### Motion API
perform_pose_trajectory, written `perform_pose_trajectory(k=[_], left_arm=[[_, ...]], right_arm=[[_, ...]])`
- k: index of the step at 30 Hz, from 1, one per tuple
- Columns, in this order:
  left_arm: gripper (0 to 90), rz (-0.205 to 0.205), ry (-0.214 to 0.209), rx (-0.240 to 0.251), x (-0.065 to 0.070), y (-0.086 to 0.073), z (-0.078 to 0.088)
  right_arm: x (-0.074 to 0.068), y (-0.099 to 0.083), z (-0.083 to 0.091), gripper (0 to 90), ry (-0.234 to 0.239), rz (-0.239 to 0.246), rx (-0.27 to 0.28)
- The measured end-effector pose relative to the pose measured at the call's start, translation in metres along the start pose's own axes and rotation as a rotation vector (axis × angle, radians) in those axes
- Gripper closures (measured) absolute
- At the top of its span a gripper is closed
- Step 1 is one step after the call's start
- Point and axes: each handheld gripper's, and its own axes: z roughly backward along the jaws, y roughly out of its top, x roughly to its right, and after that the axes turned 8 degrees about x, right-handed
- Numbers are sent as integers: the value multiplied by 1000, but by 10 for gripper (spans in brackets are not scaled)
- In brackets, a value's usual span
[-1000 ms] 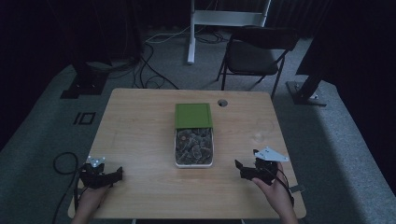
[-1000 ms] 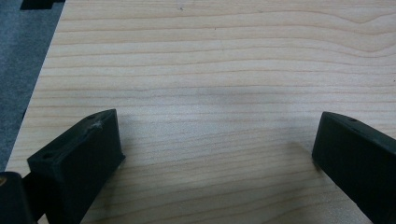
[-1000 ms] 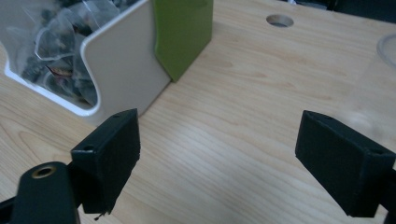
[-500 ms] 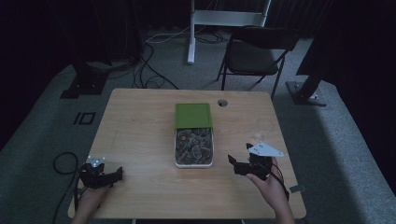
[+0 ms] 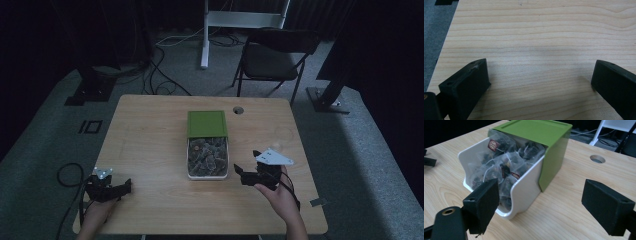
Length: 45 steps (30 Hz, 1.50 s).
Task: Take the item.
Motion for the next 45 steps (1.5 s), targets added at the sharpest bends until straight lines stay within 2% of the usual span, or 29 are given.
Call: perform_pose_trajectory(k=[7,20,22,25,32,35,37,42,45], left_arm=[[19,0,0,0,0,0,0],[19,-1,-1,0,0,0,0],[20,0,-1,1,0,0,0],[19,0,-1,0,0,0,0],[19,2,-1,2,0,0,0],[20,2,-1,2,0,0,0],[20,0,-1,1,0,0,0],[20,2,-1,2,0,0,0],[20,2,-1,2,0,0,0]], right_arm=[[-7,9,-7,151,16,10,20],[-25,19,-24,149,75,30,33],[-28,18,-28,128,97,38,13],[-32,17,-33,145,123,58,-8],[-45,18,-43,146,143,60,3],[-49,19,-45,220,128,52,35],[-50,20,-46,236,114,42,48],[-57,17,-53,246,98,75,26],[-59,14,-57,272,93,69,21]])
